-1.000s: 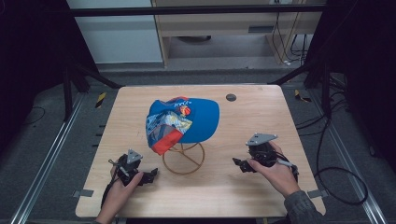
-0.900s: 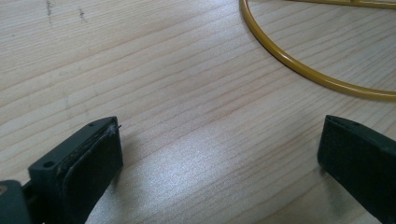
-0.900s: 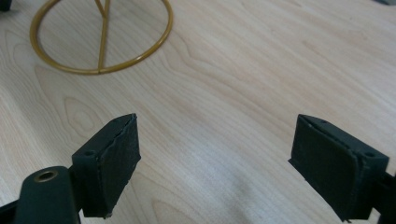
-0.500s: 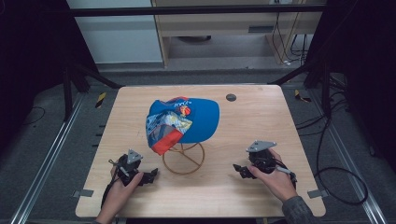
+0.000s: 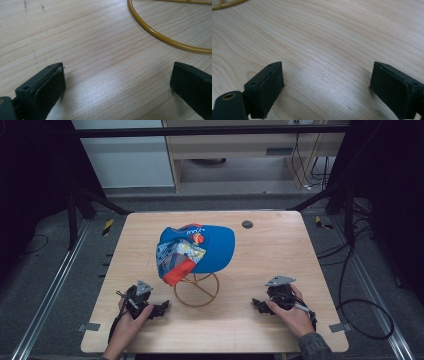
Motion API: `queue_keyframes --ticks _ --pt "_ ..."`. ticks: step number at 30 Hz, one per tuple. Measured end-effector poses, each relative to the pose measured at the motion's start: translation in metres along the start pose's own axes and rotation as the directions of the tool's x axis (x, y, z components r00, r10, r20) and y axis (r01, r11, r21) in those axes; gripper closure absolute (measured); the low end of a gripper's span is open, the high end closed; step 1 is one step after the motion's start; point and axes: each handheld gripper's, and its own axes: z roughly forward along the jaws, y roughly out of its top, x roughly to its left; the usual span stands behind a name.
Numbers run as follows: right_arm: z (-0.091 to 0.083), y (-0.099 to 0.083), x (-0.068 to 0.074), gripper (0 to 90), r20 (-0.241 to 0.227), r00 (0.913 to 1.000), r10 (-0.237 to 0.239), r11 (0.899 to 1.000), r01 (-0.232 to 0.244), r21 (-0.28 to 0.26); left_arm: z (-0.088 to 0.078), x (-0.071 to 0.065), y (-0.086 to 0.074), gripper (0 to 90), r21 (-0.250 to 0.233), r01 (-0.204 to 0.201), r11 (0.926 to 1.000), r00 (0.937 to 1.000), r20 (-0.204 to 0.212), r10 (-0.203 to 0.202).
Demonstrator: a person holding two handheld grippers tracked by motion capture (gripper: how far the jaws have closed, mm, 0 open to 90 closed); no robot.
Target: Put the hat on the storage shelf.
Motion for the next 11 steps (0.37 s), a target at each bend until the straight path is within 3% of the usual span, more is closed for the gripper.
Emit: queue_keyframes --ticks 5,11 --pt "0.0018 -0.0056 0.0011 8.4 0.009 0.9999 0.014 0.999 -0.013 -0.052 0.0 0.0 0.0 0.0 0.0 -0.001 1.0 1.0 0.0 0.001" --pt "0.0012 -0.0063 0.0029 8.4 0.027 0.9992 0.028 0.998 -0.026 -0.054 0.0 -0.0001 0.0 0.0 0.0 -0.001 1.0 1.0 0.0 0.001"
